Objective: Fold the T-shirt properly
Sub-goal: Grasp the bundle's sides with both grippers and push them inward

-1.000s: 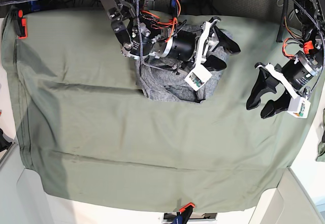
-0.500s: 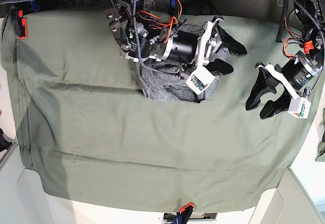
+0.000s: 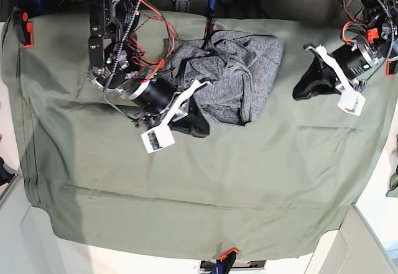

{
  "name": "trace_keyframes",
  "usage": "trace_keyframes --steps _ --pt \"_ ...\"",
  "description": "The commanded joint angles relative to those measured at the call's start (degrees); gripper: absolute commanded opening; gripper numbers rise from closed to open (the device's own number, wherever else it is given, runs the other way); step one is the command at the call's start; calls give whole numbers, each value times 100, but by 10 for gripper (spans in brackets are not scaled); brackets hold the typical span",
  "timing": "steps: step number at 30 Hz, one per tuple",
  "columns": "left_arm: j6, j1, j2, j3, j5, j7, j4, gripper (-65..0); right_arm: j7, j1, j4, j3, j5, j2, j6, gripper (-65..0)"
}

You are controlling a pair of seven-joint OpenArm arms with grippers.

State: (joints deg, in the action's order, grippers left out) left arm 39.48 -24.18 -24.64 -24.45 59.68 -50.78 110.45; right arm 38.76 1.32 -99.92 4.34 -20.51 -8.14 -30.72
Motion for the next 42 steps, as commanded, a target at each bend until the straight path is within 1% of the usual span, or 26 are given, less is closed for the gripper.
trace_keyframes --steps 1,3,5,8,12,20,23,28,32,34,37,40,42 --pt "52 -120 -76 81 46 131 85 -650 -170 149 -114 -144 -127 -55 -35 -650" --pt "52 -326 -74 404 -251 247 83 -650 -173 223 -109 -387 -186 -55 -35 -650" --pt "52 -446 -76 785 -610 450 81 -650 -166 330 -96 -461 -162 -55 -35 -650" --pt "52 -455 -74 1268 -1110 605 79 -650 -120 457 -85 -391 -118 -52 -35 -650" --pt "52 -455 -74 1578 -1499 621 -70 -650 -37 468 -13 -264 273 -46 -33 -650" --pt "52 -490 -79 1591 -1471 595 -348 -650 -168 662 800 -275 363 26 -35 -650" --pt "52 -487 -79 1585 -1287 599 -310 -650 -166 890 1309 -275 369 52 -35 -650" --pt "52 -490 -79 1585 -1060 579 -33 -650 -168 1331 2107 -275 358 50 -37 -650" --pt "52 -509 -76 1585 -1058 315 264 -650 -173 1561 2420 -271 363 50 -37 -650" --pt "52 -608 -76 1587 -1067 293 282 -650 -190 1582 2441 -271 361 46 -37 -650" --pt "52 -804 -76 1587 -1266 295 271 -650 -190 1582 2439 -271 363 48 -37 -650" --pt "52 -831 -79 1587 -1495 350 155 -650 -190 1582 2439 -271 361 48 -39 -650" --pt "52 -817 -76 1587 -1685 702 0 -650 -186 1578 2439 -271 363 48 -57 -650"
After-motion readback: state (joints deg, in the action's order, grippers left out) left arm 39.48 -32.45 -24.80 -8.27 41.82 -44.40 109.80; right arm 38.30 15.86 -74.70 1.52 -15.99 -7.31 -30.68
